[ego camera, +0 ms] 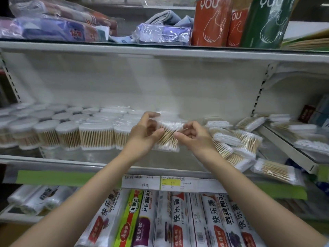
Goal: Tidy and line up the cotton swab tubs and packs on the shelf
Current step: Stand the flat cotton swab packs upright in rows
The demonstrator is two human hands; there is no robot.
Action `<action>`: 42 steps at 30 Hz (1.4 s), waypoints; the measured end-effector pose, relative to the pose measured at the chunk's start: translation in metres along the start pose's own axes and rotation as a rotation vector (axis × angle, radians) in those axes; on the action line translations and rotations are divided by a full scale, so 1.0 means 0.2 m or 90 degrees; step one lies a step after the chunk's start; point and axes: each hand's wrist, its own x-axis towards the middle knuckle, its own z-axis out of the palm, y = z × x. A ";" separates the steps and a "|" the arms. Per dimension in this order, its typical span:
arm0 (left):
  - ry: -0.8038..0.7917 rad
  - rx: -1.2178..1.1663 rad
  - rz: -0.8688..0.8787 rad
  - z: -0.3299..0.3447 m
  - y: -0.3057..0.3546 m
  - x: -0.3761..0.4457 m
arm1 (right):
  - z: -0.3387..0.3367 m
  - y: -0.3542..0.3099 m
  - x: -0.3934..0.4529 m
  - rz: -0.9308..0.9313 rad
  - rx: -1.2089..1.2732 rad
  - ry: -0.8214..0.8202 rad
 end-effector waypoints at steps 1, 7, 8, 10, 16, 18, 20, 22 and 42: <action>0.001 0.068 0.026 -0.03 0.00 0.00 | 0.02 0.00 0.01 0.002 -0.011 0.000; -0.006 0.148 0.044 -0.11 -0.01 0.03 | 0.09 0.00 0.02 0.007 -0.044 0.025; 0.004 0.128 0.036 -0.11 -0.01 0.03 | 0.09 -0.01 0.01 0.008 -0.043 0.029; 0.016 0.072 0.035 -0.10 -0.01 0.03 | 0.10 -0.02 -0.03 -0.008 -0.022 -0.030; -0.071 -0.027 0.060 -0.09 0.06 0.02 | 0.10 -0.04 -0.05 -0.016 -0.021 -0.127; -0.076 0.102 0.122 -0.11 0.04 0.04 | 0.08 -0.04 -0.02 -0.009 -0.073 -0.088; -0.079 0.232 0.150 -0.12 0.01 0.06 | 0.07 -0.02 0.00 0.006 -0.094 -0.081; -0.091 0.315 0.161 -0.11 -0.01 0.08 | 0.08 0.00 0.00 0.016 -0.100 -0.080; -0.079 0.452 0.286 0.11 0.05 0.14 | -0.17 -0.12 0.02 -0.028 -0.343 -0.002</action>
